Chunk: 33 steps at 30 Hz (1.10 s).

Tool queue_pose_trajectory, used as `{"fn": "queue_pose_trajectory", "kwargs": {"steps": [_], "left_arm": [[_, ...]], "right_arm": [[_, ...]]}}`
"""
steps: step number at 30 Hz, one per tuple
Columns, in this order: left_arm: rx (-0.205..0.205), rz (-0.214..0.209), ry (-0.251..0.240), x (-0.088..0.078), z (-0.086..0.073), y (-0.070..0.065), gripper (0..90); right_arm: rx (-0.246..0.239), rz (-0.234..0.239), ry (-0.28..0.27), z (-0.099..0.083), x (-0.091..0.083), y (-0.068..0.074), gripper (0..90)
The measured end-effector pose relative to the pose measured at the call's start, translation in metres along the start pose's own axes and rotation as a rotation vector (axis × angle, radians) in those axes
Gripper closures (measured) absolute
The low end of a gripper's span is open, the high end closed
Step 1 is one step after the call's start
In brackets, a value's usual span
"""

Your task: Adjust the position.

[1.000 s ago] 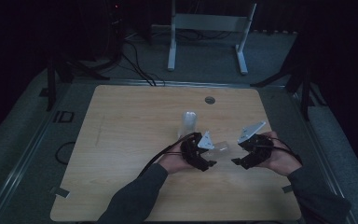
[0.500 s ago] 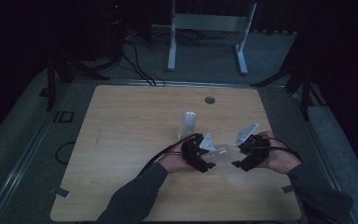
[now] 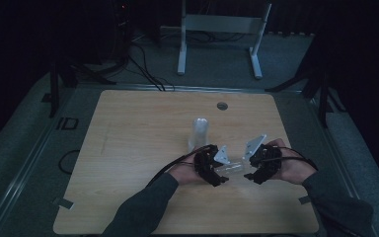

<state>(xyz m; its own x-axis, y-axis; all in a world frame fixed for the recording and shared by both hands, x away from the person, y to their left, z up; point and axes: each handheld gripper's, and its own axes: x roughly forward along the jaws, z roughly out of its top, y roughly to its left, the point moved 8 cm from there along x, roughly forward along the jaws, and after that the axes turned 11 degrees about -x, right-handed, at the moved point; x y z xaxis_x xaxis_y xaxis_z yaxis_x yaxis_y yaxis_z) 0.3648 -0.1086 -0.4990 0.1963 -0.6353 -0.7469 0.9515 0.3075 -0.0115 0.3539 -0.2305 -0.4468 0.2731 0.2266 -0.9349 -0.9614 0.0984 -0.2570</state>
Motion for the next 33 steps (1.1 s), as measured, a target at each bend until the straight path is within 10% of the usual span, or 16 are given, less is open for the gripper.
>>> {"fn": "queue_pose_trajectory", "kwargs": {"steps": [33], "left_arm": [[0.052, -0.121, -0.039, -0.006, 0.01, -0.019, 30.1]], "right_arm": [[-0.091, 0.098, 0.01, 0.009, 0.02, 0.019, 36.0]]}}
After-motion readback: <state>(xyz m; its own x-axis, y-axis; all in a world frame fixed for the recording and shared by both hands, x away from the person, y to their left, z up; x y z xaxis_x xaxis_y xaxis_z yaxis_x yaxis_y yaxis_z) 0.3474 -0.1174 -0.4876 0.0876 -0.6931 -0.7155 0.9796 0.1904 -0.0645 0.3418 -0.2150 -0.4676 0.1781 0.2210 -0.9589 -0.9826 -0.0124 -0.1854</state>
